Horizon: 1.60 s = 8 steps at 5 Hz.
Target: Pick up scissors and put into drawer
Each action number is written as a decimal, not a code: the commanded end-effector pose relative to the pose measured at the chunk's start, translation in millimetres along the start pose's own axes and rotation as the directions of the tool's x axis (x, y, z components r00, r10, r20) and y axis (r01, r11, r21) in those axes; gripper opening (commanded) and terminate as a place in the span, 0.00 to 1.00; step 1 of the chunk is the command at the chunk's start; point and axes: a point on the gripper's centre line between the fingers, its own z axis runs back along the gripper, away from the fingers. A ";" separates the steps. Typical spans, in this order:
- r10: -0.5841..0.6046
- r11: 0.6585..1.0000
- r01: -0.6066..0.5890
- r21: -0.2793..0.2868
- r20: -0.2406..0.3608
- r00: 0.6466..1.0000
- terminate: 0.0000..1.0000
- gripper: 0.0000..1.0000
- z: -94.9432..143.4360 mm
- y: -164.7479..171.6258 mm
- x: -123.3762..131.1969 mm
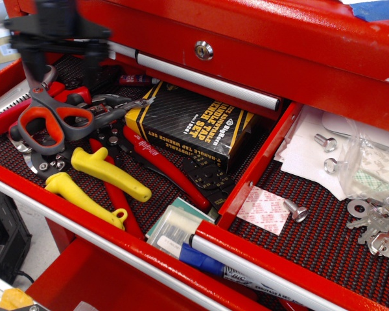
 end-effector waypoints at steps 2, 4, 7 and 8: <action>-0.032 0.999 0.031 -0.025 -0.011 0.999 0.00 1.00 -39.9 35.4 8.3; -0.055 0.996 0.051 -0.070 -0.055 0.997 0.00 0.00 -58.5 21.2 10.6; 0.044 0.998 -0.030 0.053 -0.275 0.960 0.00 0.00 43.9 -43.0 -37.1; 0.168 0.985 -0.145 0.096 -0.312 0.935 0.00 0.00 74.2 -79.0 -54.3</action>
